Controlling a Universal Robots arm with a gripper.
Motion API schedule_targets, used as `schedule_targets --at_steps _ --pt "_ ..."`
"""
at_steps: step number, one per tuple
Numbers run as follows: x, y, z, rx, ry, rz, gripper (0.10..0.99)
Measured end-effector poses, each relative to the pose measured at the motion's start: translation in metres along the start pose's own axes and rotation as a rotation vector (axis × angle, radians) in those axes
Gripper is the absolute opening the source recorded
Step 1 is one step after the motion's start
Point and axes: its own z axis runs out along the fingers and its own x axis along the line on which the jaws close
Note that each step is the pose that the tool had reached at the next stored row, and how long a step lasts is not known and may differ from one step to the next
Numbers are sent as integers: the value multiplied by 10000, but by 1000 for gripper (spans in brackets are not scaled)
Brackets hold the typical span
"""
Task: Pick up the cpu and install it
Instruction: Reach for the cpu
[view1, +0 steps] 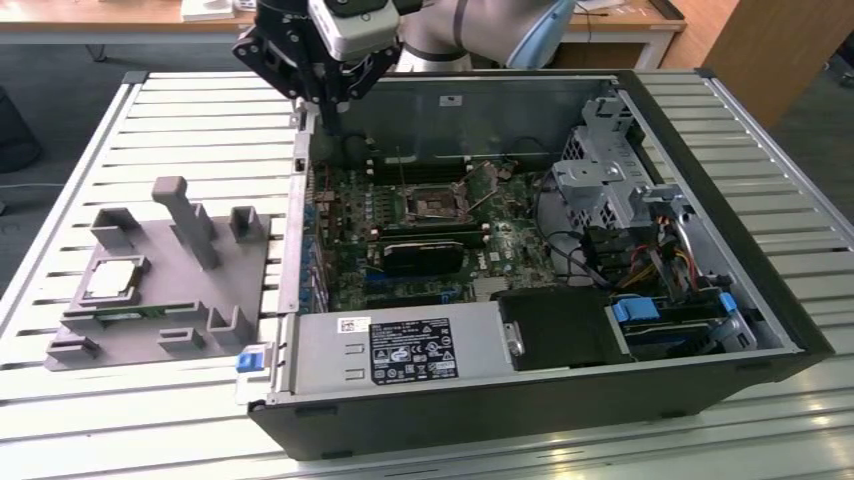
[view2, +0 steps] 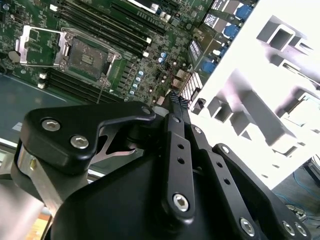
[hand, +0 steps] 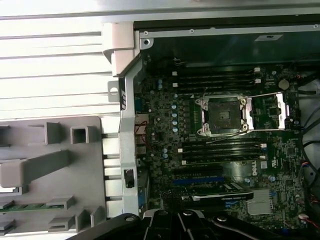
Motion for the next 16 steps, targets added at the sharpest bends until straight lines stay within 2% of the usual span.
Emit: schedule_targets --at_steps 16 --pt "71 -6 6 0 4 1 106"
